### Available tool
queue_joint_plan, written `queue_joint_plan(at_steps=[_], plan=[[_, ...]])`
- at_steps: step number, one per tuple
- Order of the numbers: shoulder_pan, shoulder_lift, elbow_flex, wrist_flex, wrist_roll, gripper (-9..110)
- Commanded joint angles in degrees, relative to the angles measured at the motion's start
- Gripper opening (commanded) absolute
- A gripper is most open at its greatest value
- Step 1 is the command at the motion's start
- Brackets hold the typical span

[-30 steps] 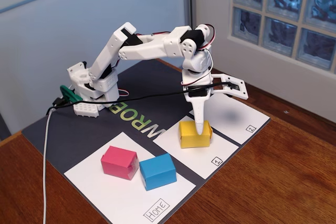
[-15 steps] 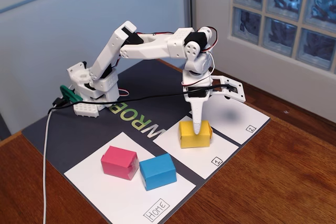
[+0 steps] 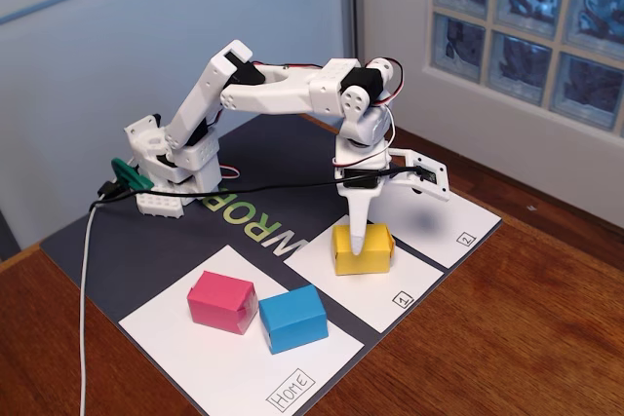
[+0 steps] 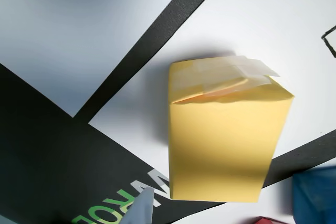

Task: Move box yellow to zone 2

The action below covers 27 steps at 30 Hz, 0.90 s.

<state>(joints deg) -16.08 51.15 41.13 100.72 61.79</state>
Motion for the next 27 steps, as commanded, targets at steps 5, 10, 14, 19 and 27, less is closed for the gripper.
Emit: queue_joint_plan(at_steps=[5,10,14,19,27], plan=[[1.49,2.46,1.58,-0.44,-1.14,45],[1.41,2.2,5.36,-4.04,-0.53,45],[0.97,-0.09,5.98,-6.42,0.26,44],[0.7,-2.81,5.98,-9.32,1.05,44],[0.44,-6.86,5.27,-11.51,1.41,43]])
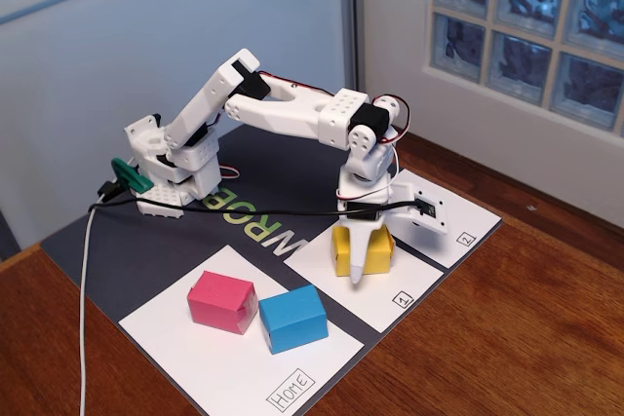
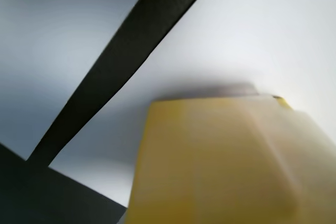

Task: Move box yellow to zone 2

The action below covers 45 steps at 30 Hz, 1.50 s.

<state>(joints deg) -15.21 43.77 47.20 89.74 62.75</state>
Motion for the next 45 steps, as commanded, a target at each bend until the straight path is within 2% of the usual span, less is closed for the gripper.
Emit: queue_joint_plan(at_steps=[1,7,13,21,26,30,32,45], plan=[[-0.44,0.26,-0.79,-0.62,0.44,42],[-0.35,-0.35,-0.97,-1.05,0.35,31],[0.0,-0.62,-1.23,-1.05,0.7,9],[0.53,-0.79,-7.91,3.78,2.46,0],[1.23,-1.32,-13.89,8.88,3.08,0],[2.37,-8.09,-30.32,19.95,6.42,-1],[3.52,-9.76,-34.72,21.01,9.14,-1],[7.47,0.62,-31.03,21.01,18.72,-1]])
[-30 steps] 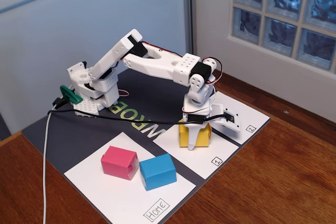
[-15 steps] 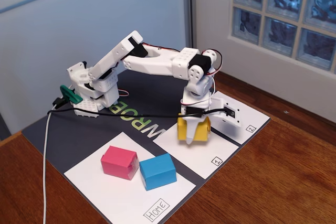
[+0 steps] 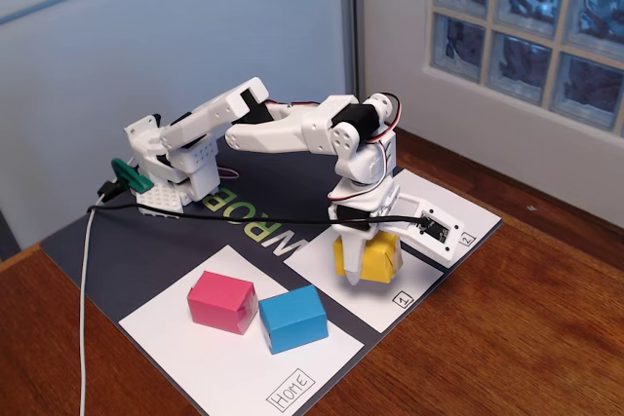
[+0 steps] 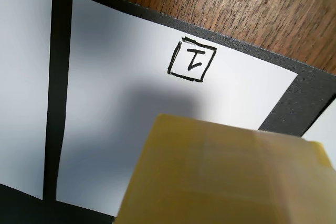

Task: Move box yellow to zone 2

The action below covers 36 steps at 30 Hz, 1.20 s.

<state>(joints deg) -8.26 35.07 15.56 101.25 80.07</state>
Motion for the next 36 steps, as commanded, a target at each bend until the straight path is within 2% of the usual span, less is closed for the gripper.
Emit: queue_joint_plan(at_steps=[1,11,23,31,36], plan=[[0.35,11.78,2.81,9.49,1.67,-1],[-4.83,29.18,18.19,8.7,4.57,-1],[-12.39,42.28,39.73,-4.31,14.06,-1],[-17.14,42.01,44.74,-13.36,30.32,-1],[-19.95,38.58,44.56,-14.85,28.56,-1]])
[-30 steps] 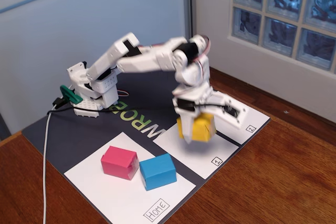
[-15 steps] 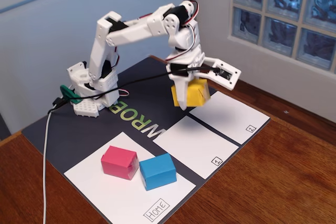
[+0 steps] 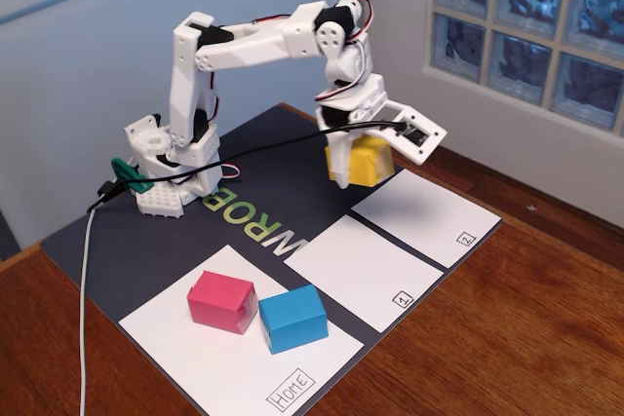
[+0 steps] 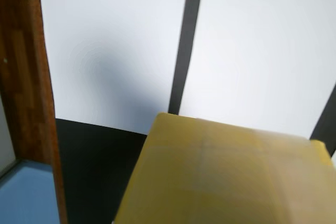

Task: Move box yellow to zone 2

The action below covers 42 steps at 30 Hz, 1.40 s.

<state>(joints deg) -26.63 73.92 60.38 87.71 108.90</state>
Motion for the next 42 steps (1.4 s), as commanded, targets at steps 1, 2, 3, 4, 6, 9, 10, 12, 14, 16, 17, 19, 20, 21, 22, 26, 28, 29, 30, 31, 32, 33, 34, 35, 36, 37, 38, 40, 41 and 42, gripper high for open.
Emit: queue_joint_plan(at_steps=[1,2,3,4,6,9,10,12,14,16,17,19,20,21,22,26,28,29,30,31,32,33,34,35,36,37,38,40,41,42], plan=[[-2.02,-0.97,-0.35,-2.11,-0.09,-1],[-2.37,-1.76,-0.44,-3.08,0.35,-1],[-2.72,-2.72,-0.62,-4.04,0.7,-1],[-2.99,-3.69,-0.79,-5.1,1.23,-1],[-3.43,-5.71,-0.97,-7.29,2.11,-1],[-4.04,-8.44,-0.97,-10.55,3.6,-1],[-4.39,-9.23,-0.97,-11.6,4.04,-1],[-5.19,-11.07,-0.97,-13.8,5.19,-1],[-5.8,-12.74,-0.97,-16.44,6.77,-1],[-6.5,-14.24,-0.97,-19.6,8.53,-1],[-7.03,-14.85,-0.97,-21.09,9.32,-1],[-7.91,-15.91,-0.97,-24.43,11.34,-1],[-8.44,-16.35,-0.97,-26.1,12.57,-1],[-8.88,-16.7,-0.97,-27.77,13.45,-1],[-9.4,-17.14,-0.97,-29.36,14.06,-1],[-10.99,-18.98,-1.58,-33.13,15.64,-1],[-11.69,-19.86,-2.02,-33.22,16.17,-1],[-11.95,-20.3,-2.02,-33.22,16.7,-1],[-12.13,-20.57,-2.02,-33.05,17.14,-1],[-12.3,-20.83,-1.93,-32.78,17.58,-1],[-12.3,-20.92,-1.85,-32.78,18.11,-1],[-12.3,-21.01,-1.58,-32.7,18.54,-1],[-12.13,-21.09,-1.49,-32.26,18.63,-1],[-11.95,-21.09,-1.49,-31.55,18.63,0],[-11.78,-21.18,-1.41,-30.67,18.63,0],[-11.6,-21.36,-1.41,-29.53,18.63,0],[-11.51,-21.45,-1.41,-28.48,18.63,0],[-11.34,-21.45,-1.32,-26.81,18.63,0],[-11.16,-21.45,-1.32,-26.1,18.63,0],[-10.99,-21.53,-1.32,-25.58,18.63,0]])
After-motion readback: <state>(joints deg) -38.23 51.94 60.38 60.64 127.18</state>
